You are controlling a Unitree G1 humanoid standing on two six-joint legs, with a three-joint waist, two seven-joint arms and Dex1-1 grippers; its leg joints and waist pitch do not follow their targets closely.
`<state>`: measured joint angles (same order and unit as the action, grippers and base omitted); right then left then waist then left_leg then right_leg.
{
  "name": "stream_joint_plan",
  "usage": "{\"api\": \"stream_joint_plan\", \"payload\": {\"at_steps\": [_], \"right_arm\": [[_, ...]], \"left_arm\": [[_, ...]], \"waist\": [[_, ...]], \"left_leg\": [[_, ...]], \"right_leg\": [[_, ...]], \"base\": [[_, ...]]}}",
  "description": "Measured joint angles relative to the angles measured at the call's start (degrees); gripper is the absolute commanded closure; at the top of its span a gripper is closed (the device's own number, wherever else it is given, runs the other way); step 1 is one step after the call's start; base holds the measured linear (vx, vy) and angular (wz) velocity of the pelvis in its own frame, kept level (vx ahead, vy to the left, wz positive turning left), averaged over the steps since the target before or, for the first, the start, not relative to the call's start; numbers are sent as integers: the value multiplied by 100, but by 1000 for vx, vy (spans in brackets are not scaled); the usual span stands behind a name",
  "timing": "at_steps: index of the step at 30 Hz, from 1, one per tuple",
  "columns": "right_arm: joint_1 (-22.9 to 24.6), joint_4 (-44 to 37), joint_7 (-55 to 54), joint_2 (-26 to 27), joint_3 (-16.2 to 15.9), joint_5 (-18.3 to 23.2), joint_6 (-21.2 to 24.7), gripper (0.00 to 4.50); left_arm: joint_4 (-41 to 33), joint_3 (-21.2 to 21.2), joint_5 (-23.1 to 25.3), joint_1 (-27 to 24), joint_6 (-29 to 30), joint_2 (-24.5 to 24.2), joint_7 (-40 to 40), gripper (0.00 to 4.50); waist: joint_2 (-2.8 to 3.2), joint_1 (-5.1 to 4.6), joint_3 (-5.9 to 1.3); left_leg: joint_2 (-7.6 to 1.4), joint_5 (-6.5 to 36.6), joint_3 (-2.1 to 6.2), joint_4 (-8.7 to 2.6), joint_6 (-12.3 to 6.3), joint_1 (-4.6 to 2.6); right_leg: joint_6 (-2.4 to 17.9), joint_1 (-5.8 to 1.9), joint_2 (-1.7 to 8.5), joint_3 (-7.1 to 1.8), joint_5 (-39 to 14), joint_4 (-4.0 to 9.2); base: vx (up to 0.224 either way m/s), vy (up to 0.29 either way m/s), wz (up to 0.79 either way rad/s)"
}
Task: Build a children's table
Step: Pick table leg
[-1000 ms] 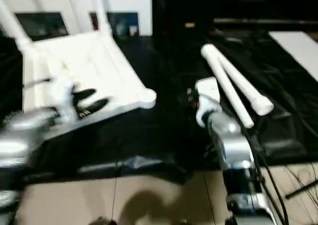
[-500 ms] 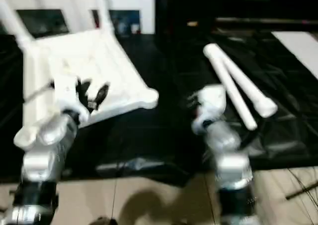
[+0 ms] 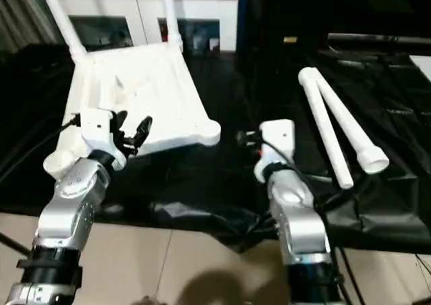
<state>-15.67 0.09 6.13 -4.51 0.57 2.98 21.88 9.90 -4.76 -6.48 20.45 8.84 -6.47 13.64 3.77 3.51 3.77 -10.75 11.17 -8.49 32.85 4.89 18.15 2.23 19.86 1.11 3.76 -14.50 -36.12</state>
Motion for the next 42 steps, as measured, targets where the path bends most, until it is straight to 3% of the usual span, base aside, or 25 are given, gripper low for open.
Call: {"api": "stream_joint_plan", "payload": {"at_steps": [1, 3, 4, 5, 6, 7, 8, 9, 10, 11, 12, 13, 14, 15, 17, 18, 19, 20, 21, 25, 27, 30, 31, 34, 42], "right_arm": [[-36, 3, 1, 22, -23, 44, 4, 114], [-135, 6, 9, 51, -56, 86, -2, 114], [-176, 25, 33, 52, -51, 87, -7, 114], [-207, 78, 48, 35, -29, 80, -24, 114], [-209, 125, 53, 24, 17, 70, -32, 114], [-250, 270, 45, -77, 112, 10, -49, 114], [-254, 345, 38, -74, 136, -39, -54, 114], [-254, 365, 42, -45, 110, -42, -53, 114], [-254, 357, 51, -4, 42, -41, -53, 114], [-260, 343, 60, 14, -34, -43, -53, 114], [-267, 347, 64, 76, -123, -52, -44, 114], [-269, 245, 107, 155, -380, -50, -22, 114], [-269, 179, 131, 144, -476, -54, 1, 114], [-267, 145, 137, 117, -495, -64, 23, 114], [-266, 86, 110, -18, -486, -142, 101, 114], [-263, 75, 87, -85, -457, -162, 168, 114], [-271, 62, 54, -181, -419, -223, 291, 114], [-266, 73, 48, -282, -372, -293, 430, 114], [-288, 108, 59, -381, -321, -346, 603, 114], [-653, 385, 322, -583, -75, -188, 1149, 95], [-986, 756, 405, -608, 7, -28, 1255, 83], [-1359, 1334, 398, -792, 4, -57, 1289, 59], [-1479, 1546, 314, -864, 7, -133, 1294, 37], [-1621, 1882, 163, -962, 110, -216, 1435, 33], [-1772, 2311, -279, -1019, 572, -248, 2280, 33]], "left_arm": [[0, -13, 1, -31, -11, -33, -9, 125], [-13, -57, 1, -32, -26, -106, -22, 125], [-43, -58, 3, -31, -28, -153, -27, 125], [-100, -47, 3, -39, -33, -148, -25, 125], [-140, 9, 4, -30, -30, -69, -23, 125], [-261, 190, 3, -101, -23, 59, 0, 125], [-320, 255, 4, -197, -16, 71, 5, 125], [-342, 240, 3, -263, -6, 48, 4, 125], [-342, 187, 3, -302, 10, -6, 2, 125], [-341, 131, 2, -319, 14, -38, 1, 125], [-348, 53, 1, -385, 9, -122, -2, 125], [-317, -83, 1, -409, 20, -208, -20, 125], [-314, -148, 0, -402, 19, -217, -35, 125], [-315, -155, 0, -395, 13, -204, -44, 125], [-312, -156, -26, -352, -31, -129, -70, 125], [-310, -152, -38, -318, -32, -103, -84, 125], [-302, -133, -43, -260, -17, -36, -131, 125], [-288, -77, -41, -244, 13, 28, -171, 125], [-288, 42, -42, -245, 35, 72, -170, 125], [-288, 118, 5, -247, 106, -7, -169, 120], [-264, 116, 96, -255, 129, -194, -138, 118], [-153, 74, 175, -190, 36, -476, 2, 118], [-96, -9, 151, -127, 41, -624, 139, 118], [-38, -35, -7, 52, 143, -919, 664, 118], [-40, 572, -234, 213, 516, -1336, 1994, 118]], "waist": [[-17, -13, 20], [-63, -37, 21], [-174, -86, 10], [-210, -133, -12], [-247, -183, -27], [-256, -186, -28], [-248, -188, -42], [-220, -177, -50], [-125, -157, -65], [13, -143, -67], [41, -168, -37], [-26, -257, -57], [-30, -298, -65], [-17, -314, -65], [-83, -356, -82], [-164, -359, -100], [-304, -342, -127], [-310, -328, -132], [-309, -300, -133], [-307, -331, -133], [-287, -337, -121], [-275, -324, -76], [-267, -320, -66], [-225, -313, -38], [-219, -328, -30]], "left_leg": [[-34, 38, -124, -60, 28, -195], [-37, 138, -201, -86, 67, -385], [-2, 221, -194, -91, 107, -416], [35, 275, -94, -67, 86, -378], [86, 359, -6, 76, -72, -285], [153, 466, 100, 489, -308, -25], [238, 460, 198, 761, -380, 212], [278, 425, 230, 771, -431, 402], [270, 323, 233, 467, -587, 595], [202, -27, 275, 323, -550, 611], [181, 11, 334, 377, -421, 543], [258, 82, 336, 375, -452, 478], [299, 119, 340, 377, -483, 449], [321, 161, 332, 376, -494, 415], [412, 222, 292, 375, -513, 343], [459, 231, 244, 381, -515, 323], [548, 284, 165, 442, -501, 328], [559, 330, 168, 516, -640, 396], [545, 312, 204, 501, -696, 404], [424, 200, 242, 348, -267, 402], [321, 169, 269, 338, -206, 382], [216, 137, 146, 348, -150, 292], [211, 137, 120, 348, -149, 282], [208, 137, 108, 333, -149, 286], [177, 74, 24, 335, -179, 304]], "right_leg": [[-3, -92, -5, -64, -4, 33], [-3, -101, 79, -66, -74, -46], [-21, -115, 194, 15, -67, -104], [-15, -125, 177, 51, -74, -82], [-6, -122, 120, 31, -85, -40], [-2, -120, 81, 1, -102, -14], [-5, -131, 51, -9, -112, 18], [26, -154, 13, 8, -114, 48], [25, -215, -79, 110, -169, 69], [3, -308, -178, 211, -220, 90], [-21, -350, -145, 262, -304, 19], [35, -289, -35, 198, -413, -270], [30, -188, 32, 136, -422, -529], [-8, -86, 79, 67, -404, -654], [-278, 241, 242, -36, -250, -675], [-383, 387, 321, -151, -122, -521], [-420, 473, 426, -271, 180, -267], [-398, 476, 408, -325, 164, -306], [-371, 476, 390, -318, 172, -291], [-299, 482, 258, -249, 287, -165], [-203, 395, 200, -188, 366, 0], [-176, 296, 217, -138, 389, 48], [-180, 282, 230, -140, 387, 53], [-181, 256, 233, -141, 387, 113], [-148, 302, 253, -148, 462, 84]], "base": [[6, 39, -21], [73, 56, -75], [106, 49, -88], [51, 0, -63], [73, -12, -16], [73, -12, -16], [135, 3, -6], [128, 34, -9], [128, 34, -9], [160, 64, -4], [206, 97, -12], [206, 97, -12], [213, 78, 0], [172, 33, 14], [152, 10, 11], [51, -62, 5], [51, -62, 5], [7, -89, 10], [44, -107, 4], [-2, -83, -2], [-70, -36, -3], [-73, -11, 5], [-76, 6, 8], [-72, 15, 6], [0, 0, 0]]}}
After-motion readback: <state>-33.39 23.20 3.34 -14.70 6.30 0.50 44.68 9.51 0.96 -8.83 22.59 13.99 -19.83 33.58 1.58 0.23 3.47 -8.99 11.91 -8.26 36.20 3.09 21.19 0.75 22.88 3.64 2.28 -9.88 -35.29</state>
